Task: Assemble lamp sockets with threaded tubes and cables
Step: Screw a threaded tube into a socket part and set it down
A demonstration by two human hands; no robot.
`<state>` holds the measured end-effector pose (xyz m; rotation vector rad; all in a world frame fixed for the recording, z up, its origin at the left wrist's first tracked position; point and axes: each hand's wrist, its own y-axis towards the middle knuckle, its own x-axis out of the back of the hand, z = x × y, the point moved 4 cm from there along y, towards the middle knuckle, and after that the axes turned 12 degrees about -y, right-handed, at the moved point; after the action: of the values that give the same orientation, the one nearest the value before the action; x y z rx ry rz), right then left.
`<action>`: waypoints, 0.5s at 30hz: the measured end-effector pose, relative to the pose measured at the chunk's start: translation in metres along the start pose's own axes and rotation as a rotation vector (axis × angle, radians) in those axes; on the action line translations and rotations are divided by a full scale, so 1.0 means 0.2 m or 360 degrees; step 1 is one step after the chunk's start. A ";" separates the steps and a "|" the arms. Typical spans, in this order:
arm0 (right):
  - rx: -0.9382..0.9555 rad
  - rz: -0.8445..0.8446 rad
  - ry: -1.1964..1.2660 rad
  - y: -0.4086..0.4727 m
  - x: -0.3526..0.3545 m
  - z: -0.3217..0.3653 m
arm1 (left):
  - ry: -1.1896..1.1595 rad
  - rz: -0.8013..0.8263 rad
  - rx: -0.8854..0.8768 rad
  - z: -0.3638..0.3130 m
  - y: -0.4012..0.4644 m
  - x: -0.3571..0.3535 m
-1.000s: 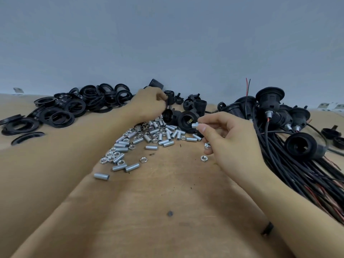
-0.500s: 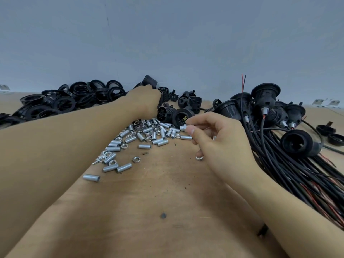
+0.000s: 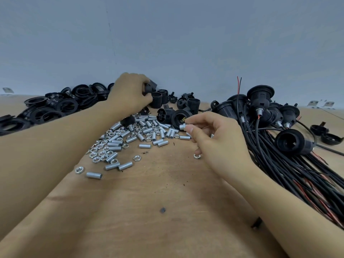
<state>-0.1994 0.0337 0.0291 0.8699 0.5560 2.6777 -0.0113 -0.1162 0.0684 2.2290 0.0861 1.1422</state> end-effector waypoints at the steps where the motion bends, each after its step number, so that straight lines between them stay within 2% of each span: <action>1: 0.0001 0.0000 0.0003 0.00 0.00 0.00 | -0.0174 -0.0063 0.0065 -0.01 -0.02 0.03; 4: -0.0008 -0.0007 0.0092 0.00 0.00 0.01 | -0.0830 -0.0186 0.0229 -0.06 -0.19 0.13; 9: 0.0079 0.0017 0.0469 -0.02 0.00 0.07 | -0.2215 0.0103 0.0467 -0.18 -0.54 0.14; 11: 0.0172 0.0074 0.0484 -0.04 -0.01 0.10 | -0.2454 0.0189 0.0562 -0.19 -0.63 0.11; 15: 0.0261 0.0166 0.0358 -0.07 -0.05 0.12 | -0.2452 0.0254 0.0598 -0.19 -0.69 0.05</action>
<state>-0.1749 0.0500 0.0366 0.6569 0.8115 2.8782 -0.0033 0.0161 0.0153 2.8472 -0.5444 -0.7970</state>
